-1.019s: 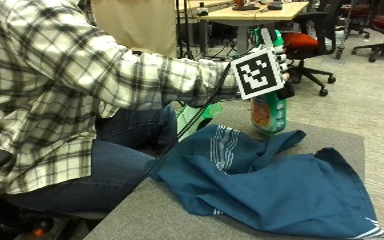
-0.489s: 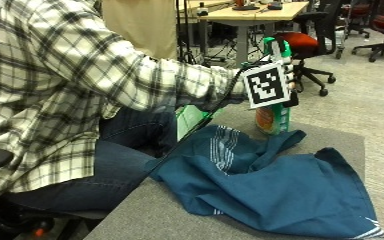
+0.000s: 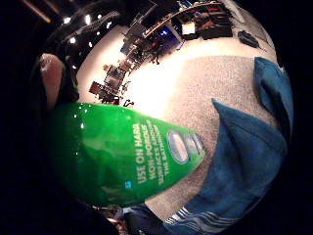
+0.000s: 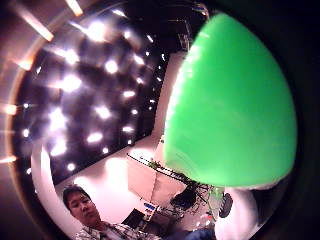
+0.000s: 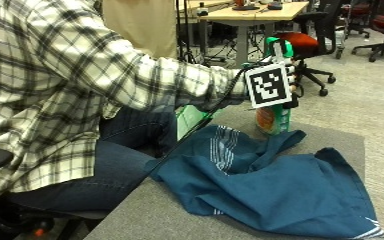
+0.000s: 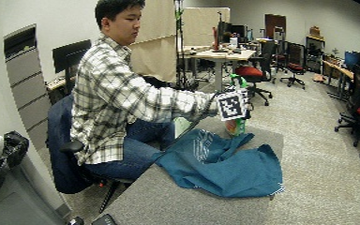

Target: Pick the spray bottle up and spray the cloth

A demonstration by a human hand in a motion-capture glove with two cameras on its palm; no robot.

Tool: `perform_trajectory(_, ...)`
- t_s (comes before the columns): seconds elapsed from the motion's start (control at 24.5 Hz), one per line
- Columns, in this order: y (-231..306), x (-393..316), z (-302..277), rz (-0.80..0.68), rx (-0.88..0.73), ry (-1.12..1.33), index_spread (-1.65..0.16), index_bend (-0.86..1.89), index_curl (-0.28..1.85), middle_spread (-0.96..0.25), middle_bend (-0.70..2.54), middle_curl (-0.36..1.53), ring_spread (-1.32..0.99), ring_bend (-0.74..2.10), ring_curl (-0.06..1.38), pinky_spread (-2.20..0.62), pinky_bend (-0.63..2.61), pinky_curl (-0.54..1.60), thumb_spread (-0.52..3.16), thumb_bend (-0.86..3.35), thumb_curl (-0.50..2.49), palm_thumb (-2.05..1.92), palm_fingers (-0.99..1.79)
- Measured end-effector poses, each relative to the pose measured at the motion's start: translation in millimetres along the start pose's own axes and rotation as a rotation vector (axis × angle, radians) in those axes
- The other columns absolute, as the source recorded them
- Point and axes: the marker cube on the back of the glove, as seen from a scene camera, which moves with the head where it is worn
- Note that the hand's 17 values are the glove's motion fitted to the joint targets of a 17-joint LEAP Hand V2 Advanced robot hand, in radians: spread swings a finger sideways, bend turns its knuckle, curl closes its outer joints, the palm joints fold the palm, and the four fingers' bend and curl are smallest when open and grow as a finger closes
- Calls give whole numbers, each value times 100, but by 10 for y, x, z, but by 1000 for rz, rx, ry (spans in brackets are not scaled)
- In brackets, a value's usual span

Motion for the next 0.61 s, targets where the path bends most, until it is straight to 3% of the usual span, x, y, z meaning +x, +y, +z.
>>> perform_trajectory(0.29,97,-8,-52,-8,-88,62,-27,20,66,-12,51,52,-16,47,49,-3,21,43,43,-6,74,102,108)
perform_trajectory(0.45,261,68,-74,-6,-215,139,-29,5,58,-13,34,47,-15,44,49,4,25,44,57,-5,72,97,66)
perform_trajectory(0.61,407,125,-227,3,-229,171,-32,8,55,-14,27,44,-12,39,48,9,27,45,66,-4,69,94,36)
